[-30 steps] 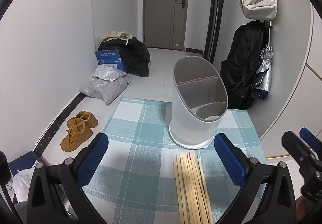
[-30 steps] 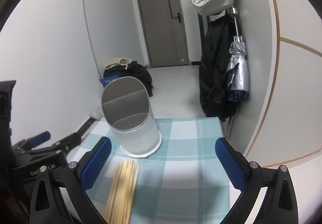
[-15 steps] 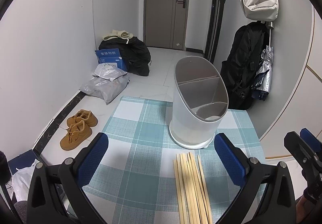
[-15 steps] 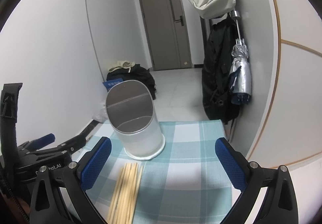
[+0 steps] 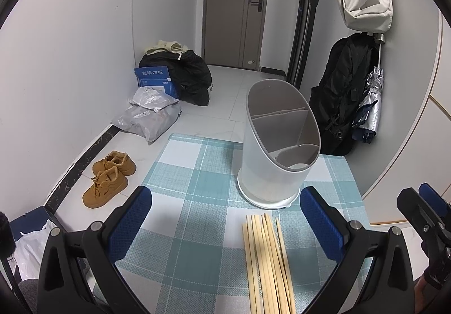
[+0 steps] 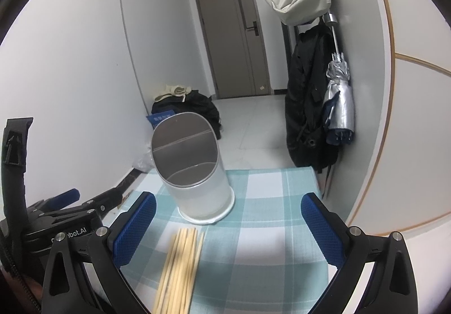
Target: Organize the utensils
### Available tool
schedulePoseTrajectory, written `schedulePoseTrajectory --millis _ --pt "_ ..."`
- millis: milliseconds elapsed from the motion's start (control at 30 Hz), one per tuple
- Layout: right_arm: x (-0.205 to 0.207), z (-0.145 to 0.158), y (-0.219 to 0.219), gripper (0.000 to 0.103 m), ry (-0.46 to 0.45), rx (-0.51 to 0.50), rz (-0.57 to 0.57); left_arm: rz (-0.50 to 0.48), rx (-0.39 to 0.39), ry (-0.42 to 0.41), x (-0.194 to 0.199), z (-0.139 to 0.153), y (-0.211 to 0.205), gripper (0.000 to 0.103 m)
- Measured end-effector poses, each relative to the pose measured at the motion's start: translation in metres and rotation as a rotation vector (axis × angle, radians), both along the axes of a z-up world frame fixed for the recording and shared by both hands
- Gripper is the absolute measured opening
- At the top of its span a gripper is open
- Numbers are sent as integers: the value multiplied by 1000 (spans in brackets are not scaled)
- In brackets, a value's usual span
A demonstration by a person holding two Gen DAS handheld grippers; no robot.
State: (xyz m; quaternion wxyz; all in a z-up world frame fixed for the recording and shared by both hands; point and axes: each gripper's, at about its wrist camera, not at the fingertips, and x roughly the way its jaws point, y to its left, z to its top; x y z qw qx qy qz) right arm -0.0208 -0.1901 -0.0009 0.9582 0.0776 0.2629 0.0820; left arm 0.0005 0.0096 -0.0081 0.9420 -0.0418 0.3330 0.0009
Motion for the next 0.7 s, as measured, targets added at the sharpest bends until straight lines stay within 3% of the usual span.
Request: schedulePoseTrajectory --millis 700 --pt "1 -1 0 103 5 20 15 3 -24 11 1 0 3 102"
